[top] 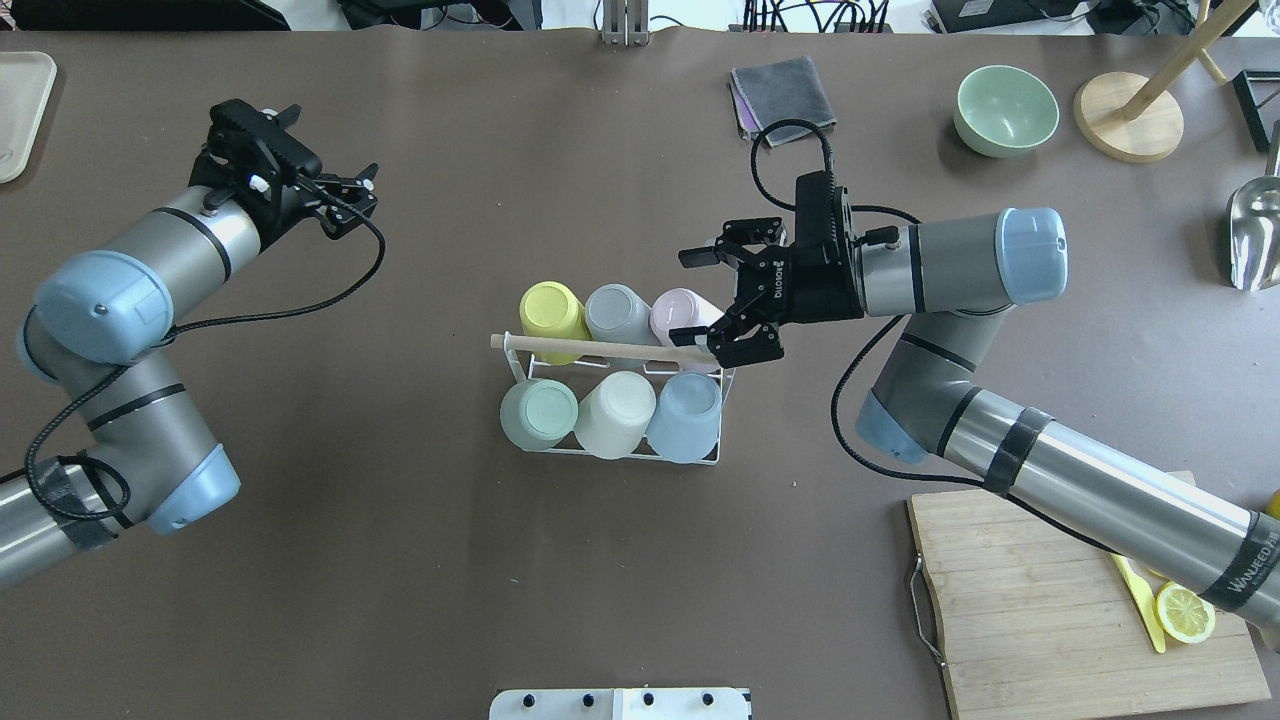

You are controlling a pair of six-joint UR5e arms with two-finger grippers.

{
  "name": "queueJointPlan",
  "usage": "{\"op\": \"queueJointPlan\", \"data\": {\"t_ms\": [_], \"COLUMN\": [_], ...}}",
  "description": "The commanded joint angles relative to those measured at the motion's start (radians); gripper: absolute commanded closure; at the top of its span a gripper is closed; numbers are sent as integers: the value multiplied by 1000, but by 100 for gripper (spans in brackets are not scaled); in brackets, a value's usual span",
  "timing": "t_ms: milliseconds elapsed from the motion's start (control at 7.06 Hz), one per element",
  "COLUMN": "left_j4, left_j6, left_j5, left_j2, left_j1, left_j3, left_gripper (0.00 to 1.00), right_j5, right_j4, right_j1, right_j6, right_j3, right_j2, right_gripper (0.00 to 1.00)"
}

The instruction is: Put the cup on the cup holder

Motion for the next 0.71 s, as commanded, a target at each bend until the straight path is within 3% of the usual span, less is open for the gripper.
{"op": "queueJointPlan", "data": {"t_ms": [0, 283, 425, 566], "left_j4": [153, 542, 693, 819], "left_j6": [1, 2, 2, 2], "left_j5": [-201, -317, -351, -412], "left_j2": [68, 69, 72, 79], "left_j1": [-120, -206, -253, -312], "left_j3": [-45, -256, -311, -304], "left_gripper": [2, 2, 2, 2], "right_j5": [84, 164, 170, 172], "right_j4": [1, 4, 4, -19], "right_j1": [67, 118, 145, 191], "right_j6": [74, 225, 280, 293], "right_j3": [2, 3, 5, 5], "right_j2": [10, 8, 5, 4], "right_gripper": [0, 0, 0, 0]}}
